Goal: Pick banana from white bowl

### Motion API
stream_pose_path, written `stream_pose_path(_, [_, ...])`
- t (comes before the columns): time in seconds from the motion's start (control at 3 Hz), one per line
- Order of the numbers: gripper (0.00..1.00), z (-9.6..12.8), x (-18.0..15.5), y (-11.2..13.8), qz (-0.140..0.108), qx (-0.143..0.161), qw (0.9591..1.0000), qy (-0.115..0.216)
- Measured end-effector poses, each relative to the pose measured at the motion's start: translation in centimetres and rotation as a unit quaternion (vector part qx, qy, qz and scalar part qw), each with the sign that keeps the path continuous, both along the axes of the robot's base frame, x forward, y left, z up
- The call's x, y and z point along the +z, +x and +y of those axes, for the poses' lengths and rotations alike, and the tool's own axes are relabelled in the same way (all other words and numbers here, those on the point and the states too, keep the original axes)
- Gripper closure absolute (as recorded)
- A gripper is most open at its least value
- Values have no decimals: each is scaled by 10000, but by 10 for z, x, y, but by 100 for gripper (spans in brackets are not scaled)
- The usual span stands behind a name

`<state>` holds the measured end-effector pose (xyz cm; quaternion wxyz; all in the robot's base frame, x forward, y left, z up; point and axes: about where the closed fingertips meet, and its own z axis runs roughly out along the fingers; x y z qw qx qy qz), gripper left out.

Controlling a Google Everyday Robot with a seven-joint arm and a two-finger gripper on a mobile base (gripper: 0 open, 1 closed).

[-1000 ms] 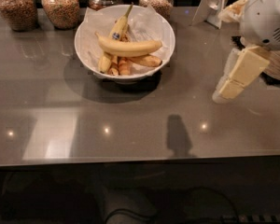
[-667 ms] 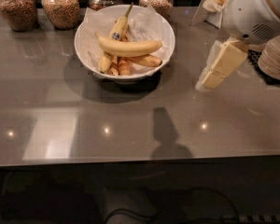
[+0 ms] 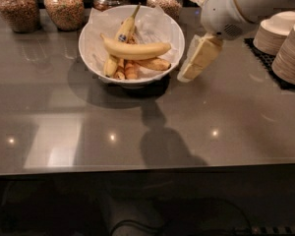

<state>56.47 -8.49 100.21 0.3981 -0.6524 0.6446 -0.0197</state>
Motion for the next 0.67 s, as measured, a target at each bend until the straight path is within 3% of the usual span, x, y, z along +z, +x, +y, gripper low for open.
stream_pose_path(0.67, [0,46,-7,50,-131,312,9994,73])
